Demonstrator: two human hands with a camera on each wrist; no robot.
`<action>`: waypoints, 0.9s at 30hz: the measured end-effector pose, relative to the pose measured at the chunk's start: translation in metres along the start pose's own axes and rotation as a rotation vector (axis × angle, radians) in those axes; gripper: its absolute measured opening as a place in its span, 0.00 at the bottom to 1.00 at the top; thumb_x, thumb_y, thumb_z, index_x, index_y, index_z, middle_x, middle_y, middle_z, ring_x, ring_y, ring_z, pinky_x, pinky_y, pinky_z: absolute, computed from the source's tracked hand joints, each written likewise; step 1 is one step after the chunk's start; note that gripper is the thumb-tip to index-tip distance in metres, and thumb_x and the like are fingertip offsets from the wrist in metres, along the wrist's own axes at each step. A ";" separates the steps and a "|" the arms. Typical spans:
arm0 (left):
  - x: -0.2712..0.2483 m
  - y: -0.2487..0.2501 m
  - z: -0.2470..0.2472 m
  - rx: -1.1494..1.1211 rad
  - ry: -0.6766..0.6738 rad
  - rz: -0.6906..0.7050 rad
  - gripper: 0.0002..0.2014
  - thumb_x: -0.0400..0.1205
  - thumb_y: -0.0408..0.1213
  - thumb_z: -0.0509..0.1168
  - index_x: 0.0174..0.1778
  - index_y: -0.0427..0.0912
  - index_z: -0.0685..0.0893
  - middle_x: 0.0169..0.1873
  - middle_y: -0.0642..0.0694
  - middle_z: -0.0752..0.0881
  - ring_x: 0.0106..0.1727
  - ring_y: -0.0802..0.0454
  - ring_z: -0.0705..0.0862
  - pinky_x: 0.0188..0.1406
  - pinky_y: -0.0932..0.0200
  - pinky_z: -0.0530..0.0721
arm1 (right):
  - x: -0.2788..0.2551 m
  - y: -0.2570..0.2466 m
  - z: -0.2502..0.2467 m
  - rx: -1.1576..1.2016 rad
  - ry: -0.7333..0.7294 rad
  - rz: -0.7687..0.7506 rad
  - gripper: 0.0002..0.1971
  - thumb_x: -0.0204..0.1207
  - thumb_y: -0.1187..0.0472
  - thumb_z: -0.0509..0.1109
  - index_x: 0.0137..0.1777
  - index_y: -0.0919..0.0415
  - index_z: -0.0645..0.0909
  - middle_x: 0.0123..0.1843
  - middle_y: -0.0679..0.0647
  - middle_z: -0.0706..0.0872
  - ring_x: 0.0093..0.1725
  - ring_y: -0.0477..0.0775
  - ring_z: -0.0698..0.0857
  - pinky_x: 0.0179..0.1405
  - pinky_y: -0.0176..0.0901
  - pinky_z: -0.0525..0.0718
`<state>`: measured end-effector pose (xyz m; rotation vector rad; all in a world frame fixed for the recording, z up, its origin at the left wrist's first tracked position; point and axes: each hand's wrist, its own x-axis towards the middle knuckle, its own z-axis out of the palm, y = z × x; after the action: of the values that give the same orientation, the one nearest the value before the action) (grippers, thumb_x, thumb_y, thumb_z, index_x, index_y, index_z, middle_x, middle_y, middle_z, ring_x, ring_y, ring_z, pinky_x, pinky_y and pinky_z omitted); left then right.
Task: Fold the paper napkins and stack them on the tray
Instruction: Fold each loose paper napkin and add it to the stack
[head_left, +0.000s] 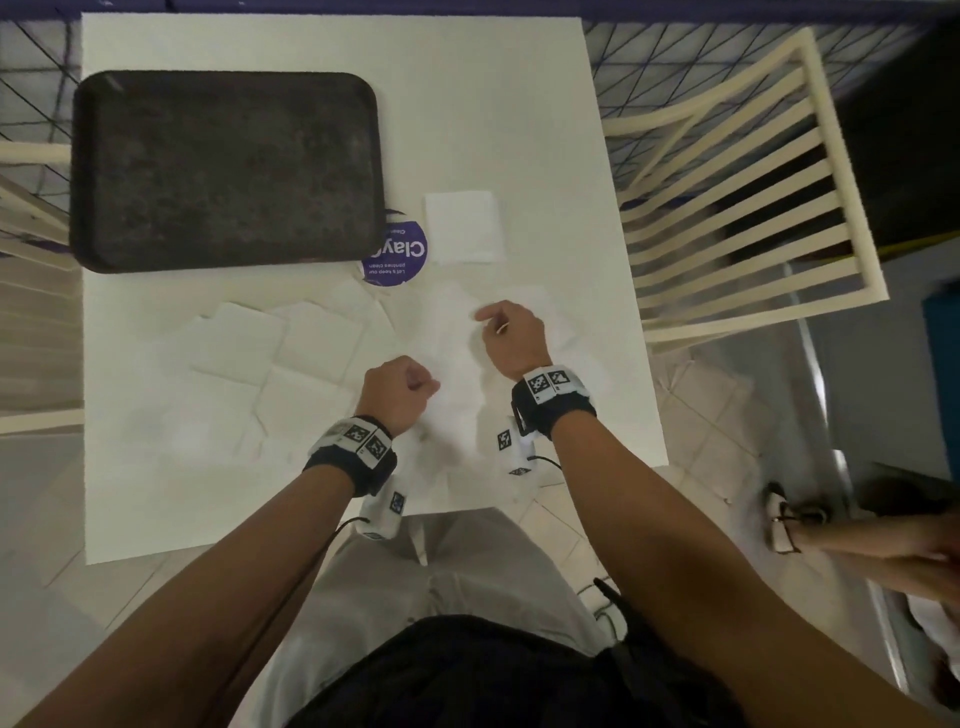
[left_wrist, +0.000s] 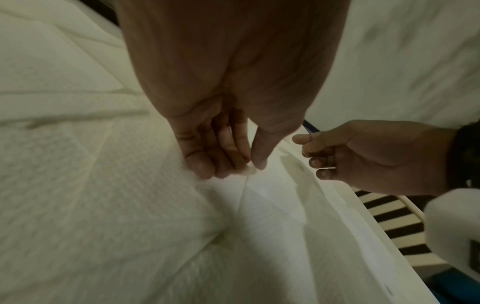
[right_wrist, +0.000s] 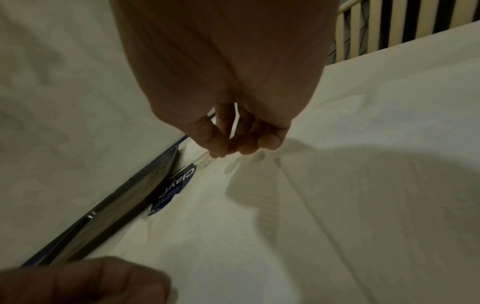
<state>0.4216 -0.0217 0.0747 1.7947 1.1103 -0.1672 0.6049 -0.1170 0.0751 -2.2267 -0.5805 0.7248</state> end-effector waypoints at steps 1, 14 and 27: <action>0.000 0.000 0.003 -0.001 0.021 -0.011 0.08 0.81 0.42 0.77 0.46 0.43 0.88 0.37 0.53 0.86 0.35 0.60 0.84 0.30 0.78 0.74 | -0.008 0.004 0.001 0.000 0.007 0.008 0.15 0.76 0.70 0.63 0.51 0.55 0.90 0.52 0.50 0.90 0.45 0.45 0.83 0.49 0.25 0.77; -0.002 0.000 0.018 0.041 0.104 0.022 0.07 0.80 0.41 0.76 0.39 0.48 0.85 0.38 0.52 0.87 0.45 0.46 0.87 0.52 0.53 0.86 | -0.064 0.032 0.004 0.005 -0.070 0.083 0.11 0.68 0.71 0.71 0.48 0.59 0.88 0.39 0.50 0.84 0.36 0.43 0.80 0.37 0.18 0.75; -0.015 -0.022 -0.008 -0.239 0.048 0.031 0.01 0.79 0.42 0.73 0.45 0.52 0.89 0.41 0.51 0.90 0.46 0.45 0.88 0.61 0.44 0.88 | -0.064 0.019 0.015 -0.039 -0.138 0.070 0.11 0.66 0.72 0.71 0.46 0.60 0.90 0.38 0.50 0.87 0.35 0.44 0.82 0.36 0.17 0.75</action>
<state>0.3942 -0.0222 0.0727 1.6082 1.0870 0.0268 0.5512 -0.1598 0.0734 -2.2541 -0.5911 0.9162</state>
